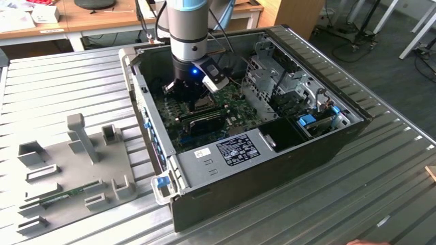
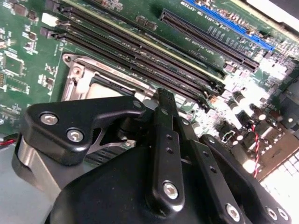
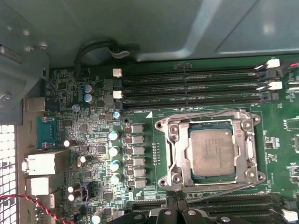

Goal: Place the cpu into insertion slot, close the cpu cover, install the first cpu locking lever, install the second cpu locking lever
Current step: 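Install the second cpu locking lever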

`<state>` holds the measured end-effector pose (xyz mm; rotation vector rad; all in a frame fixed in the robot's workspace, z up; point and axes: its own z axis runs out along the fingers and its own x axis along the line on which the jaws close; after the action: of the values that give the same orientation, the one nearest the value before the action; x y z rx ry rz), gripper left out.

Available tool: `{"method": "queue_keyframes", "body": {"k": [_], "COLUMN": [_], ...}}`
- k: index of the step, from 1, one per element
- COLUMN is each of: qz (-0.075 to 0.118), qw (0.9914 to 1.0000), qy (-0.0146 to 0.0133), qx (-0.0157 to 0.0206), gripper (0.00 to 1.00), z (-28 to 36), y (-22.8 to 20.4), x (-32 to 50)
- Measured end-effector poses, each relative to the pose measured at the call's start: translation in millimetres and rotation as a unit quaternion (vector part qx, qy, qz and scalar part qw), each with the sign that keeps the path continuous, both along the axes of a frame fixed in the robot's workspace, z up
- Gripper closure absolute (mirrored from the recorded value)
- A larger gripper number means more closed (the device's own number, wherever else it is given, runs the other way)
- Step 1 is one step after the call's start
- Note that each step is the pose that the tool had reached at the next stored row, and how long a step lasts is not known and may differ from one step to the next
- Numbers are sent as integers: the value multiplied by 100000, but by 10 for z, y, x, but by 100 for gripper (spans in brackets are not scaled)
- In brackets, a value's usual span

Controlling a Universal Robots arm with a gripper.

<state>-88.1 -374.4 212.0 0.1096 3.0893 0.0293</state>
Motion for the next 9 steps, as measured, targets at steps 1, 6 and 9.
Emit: {"method": "queue_keyframes", "body": {"k": [1,6,9], "qz": [3,0,-11], "qw": [100000,100000,100000], "qy": [3,-5,-6], "qx": [-2,94,167], "gripper": [90,90,90], "z": [-5,-37,-43], "y": [-3,-32,-37], "x": [-1,-3,-4]}}
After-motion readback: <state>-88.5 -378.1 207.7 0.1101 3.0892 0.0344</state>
